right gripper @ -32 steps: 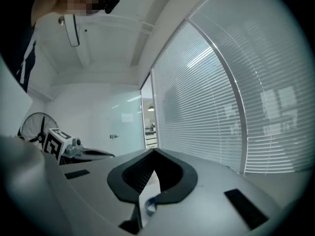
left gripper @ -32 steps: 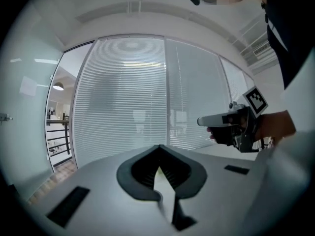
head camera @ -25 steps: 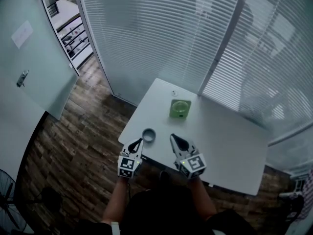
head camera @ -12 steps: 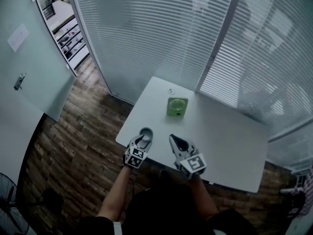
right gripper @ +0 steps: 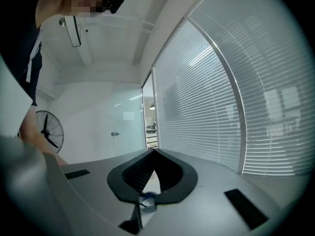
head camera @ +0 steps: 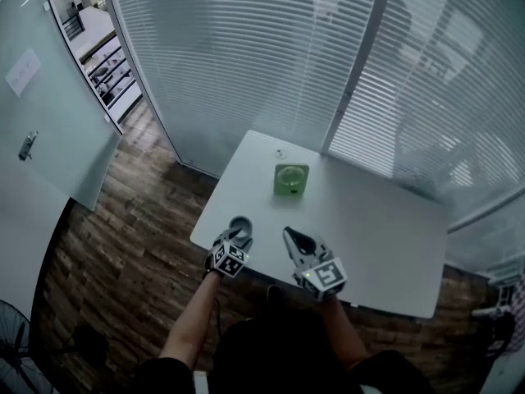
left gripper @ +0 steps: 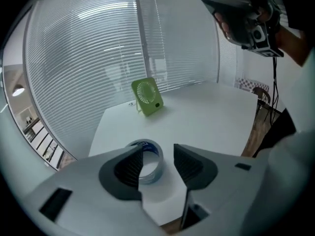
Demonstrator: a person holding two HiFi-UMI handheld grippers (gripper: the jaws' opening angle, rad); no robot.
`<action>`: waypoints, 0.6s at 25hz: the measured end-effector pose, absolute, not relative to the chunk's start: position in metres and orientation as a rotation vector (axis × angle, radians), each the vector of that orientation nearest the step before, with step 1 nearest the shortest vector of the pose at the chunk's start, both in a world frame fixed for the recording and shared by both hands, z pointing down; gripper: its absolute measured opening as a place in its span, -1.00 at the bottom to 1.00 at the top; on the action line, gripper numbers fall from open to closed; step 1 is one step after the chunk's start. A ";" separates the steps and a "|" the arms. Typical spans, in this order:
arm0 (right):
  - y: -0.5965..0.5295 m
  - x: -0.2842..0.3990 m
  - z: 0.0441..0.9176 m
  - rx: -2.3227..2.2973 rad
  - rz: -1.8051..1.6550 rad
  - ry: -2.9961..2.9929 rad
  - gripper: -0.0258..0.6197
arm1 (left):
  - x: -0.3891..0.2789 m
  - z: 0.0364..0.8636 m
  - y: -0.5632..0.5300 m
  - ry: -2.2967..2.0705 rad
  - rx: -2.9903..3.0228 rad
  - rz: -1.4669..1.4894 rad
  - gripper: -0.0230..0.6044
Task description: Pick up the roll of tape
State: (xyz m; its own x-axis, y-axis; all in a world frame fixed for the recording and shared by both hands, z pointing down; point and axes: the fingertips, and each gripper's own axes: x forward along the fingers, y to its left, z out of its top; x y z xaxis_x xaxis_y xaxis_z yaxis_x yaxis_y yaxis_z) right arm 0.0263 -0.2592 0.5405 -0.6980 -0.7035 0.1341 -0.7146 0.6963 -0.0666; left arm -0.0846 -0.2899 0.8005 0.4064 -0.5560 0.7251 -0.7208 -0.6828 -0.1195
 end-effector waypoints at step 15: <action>-0.259 0.034 0.553 1.190 0.216 -2.774 -0.90 | -0.079 0.835 -0.291 -0.988 2.411 1.400 -0.32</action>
